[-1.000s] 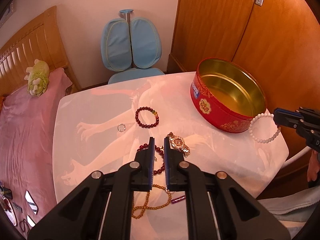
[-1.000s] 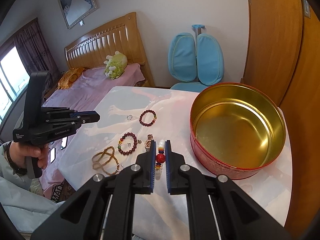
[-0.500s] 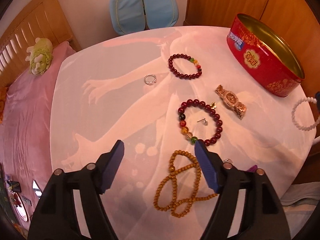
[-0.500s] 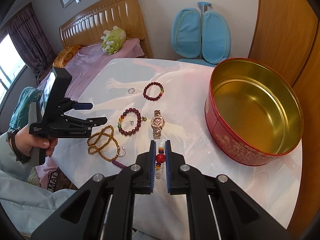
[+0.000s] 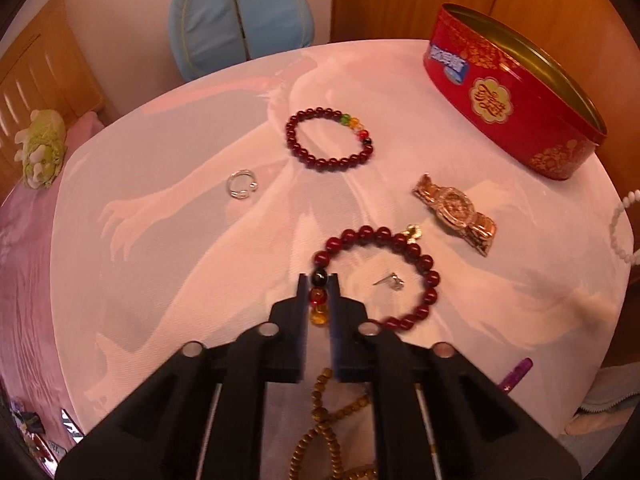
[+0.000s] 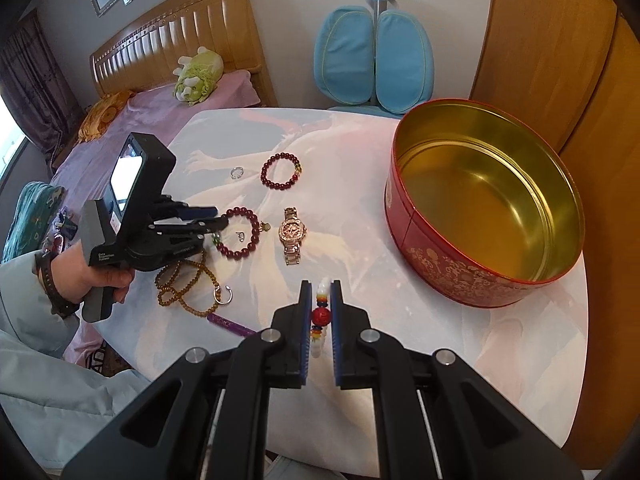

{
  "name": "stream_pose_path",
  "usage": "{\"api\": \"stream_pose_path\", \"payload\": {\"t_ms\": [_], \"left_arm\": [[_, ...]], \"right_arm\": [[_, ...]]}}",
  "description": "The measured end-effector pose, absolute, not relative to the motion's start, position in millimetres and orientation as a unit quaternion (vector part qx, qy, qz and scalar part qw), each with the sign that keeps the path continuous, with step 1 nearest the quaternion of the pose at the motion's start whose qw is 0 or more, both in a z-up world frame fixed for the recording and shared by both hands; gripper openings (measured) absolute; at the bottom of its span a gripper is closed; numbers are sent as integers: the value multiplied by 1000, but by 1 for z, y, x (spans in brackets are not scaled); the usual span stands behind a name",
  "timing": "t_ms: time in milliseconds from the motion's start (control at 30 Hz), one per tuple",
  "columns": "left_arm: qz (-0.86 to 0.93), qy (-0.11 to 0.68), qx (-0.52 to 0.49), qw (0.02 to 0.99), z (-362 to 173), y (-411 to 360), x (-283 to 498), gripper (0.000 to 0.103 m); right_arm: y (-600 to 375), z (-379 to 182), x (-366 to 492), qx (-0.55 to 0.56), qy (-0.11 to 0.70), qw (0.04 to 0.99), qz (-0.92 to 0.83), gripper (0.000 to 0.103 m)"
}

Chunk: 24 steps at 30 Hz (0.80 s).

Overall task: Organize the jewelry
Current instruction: 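Carry both held bracelets up and over the open red tin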

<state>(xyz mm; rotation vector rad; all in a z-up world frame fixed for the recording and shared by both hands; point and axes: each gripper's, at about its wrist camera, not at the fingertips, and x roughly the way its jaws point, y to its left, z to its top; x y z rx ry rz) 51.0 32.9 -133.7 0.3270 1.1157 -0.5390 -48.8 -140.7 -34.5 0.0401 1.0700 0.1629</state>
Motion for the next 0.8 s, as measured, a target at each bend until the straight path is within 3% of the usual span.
{"api": "stream_pose_path", "payload": {"t_ms": [133, 267, 500, 800], "left_arm": [[-270, 526, 127, 796, -122, 30, 49, 9], [-284, 492, 84, 819, -68, 32, 45, 9], [-300, 422, 87, 851, 19, 5, 36, 9], [-292, 388, 85, 870, 73, -59, 49, 9]], "right_arm": [[-144, -29, -49, 22, 502, 861, 77, 10], [-153, -9, -47, 27, 472, 877, 82, 10], [-190, 28, -37, 35, 412, 908, 69, 10], [-260, 55, -26, 69, 349, 933, 43, 10]]}}
